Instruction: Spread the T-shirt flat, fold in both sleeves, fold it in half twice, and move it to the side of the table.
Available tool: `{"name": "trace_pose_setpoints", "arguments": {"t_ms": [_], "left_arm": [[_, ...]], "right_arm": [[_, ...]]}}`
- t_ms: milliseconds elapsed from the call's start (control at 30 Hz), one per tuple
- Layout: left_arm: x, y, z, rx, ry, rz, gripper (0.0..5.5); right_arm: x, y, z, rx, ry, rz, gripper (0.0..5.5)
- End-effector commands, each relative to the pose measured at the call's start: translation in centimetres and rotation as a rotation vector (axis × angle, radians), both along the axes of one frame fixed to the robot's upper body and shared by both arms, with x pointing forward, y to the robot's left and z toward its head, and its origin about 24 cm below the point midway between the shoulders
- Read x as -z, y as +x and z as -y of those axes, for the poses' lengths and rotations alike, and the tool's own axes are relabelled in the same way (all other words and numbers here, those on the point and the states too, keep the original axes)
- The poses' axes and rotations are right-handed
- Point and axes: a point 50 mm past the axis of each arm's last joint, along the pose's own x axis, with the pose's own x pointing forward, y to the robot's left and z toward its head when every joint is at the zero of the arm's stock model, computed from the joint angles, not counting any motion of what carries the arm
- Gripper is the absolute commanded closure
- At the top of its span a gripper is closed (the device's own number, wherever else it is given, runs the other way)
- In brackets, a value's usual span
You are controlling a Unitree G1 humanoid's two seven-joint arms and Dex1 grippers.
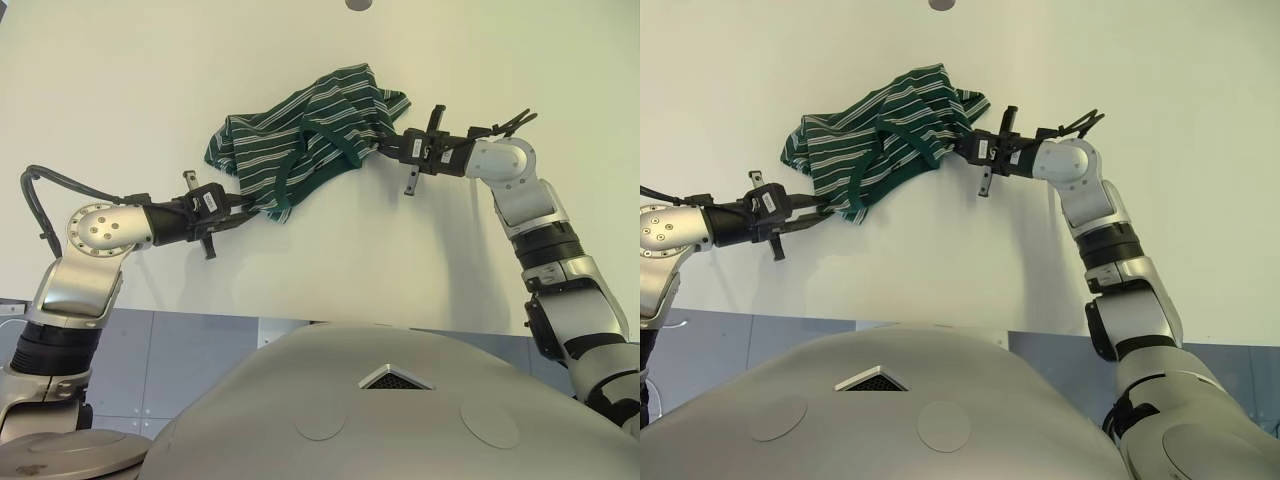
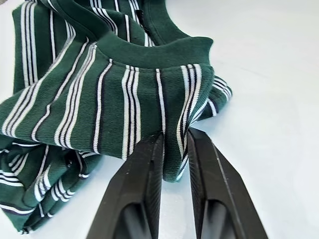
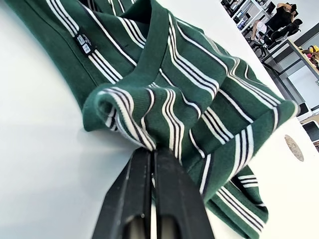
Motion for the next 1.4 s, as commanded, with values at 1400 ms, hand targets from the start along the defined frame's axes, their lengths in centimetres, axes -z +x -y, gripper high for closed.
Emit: {"name": "trace_pose_setpoints", "arguments": {"t_ms": [1400], "left_arm": [[-20.8, 13.4, 0.3, 0.218, -0.67, 0.323, 5.48]], "right_arm": [[-26.0, 5.3, 7.8, 0.014, 0.357, 0.33, 5.5]]}}
